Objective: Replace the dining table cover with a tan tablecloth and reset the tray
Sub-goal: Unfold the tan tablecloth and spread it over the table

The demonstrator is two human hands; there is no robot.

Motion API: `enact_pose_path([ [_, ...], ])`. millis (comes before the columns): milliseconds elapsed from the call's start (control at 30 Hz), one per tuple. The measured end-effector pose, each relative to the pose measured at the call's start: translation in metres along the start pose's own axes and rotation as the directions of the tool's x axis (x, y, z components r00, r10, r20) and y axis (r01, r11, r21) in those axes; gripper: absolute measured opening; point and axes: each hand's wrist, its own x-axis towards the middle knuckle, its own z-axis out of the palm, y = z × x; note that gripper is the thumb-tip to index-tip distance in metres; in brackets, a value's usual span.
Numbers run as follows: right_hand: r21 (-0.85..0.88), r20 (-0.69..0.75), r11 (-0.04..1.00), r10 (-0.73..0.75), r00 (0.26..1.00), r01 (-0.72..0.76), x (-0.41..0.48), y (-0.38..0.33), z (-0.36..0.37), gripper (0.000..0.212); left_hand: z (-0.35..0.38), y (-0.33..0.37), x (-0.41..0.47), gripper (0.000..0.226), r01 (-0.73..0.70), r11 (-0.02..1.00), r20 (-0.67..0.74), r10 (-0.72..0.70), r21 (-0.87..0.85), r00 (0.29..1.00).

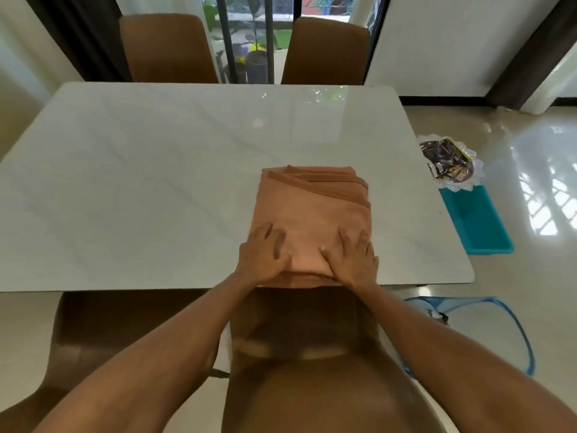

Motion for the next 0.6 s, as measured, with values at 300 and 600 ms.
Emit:
enact_pose_path([
  [300, -0.018, 0.03, 0.993, -0.112, 0.993, 0.113, 0.041, -0.102, 0.033, 0.083, -0.026, -0.082, 0.033, 0.063, 0.187, 0.981, 0.027, -0.189, 0.045, 0.982],
  [600, -0.021, 0.207, 0.987, -0.154, 0.966, 0.162, 0.056, -0.237, 0.077, 0.091, -0.087, -0.199, 0.047, 0.069, 0.285, 0.952, 0.15, -0.299, 0.108, 0.942],
])
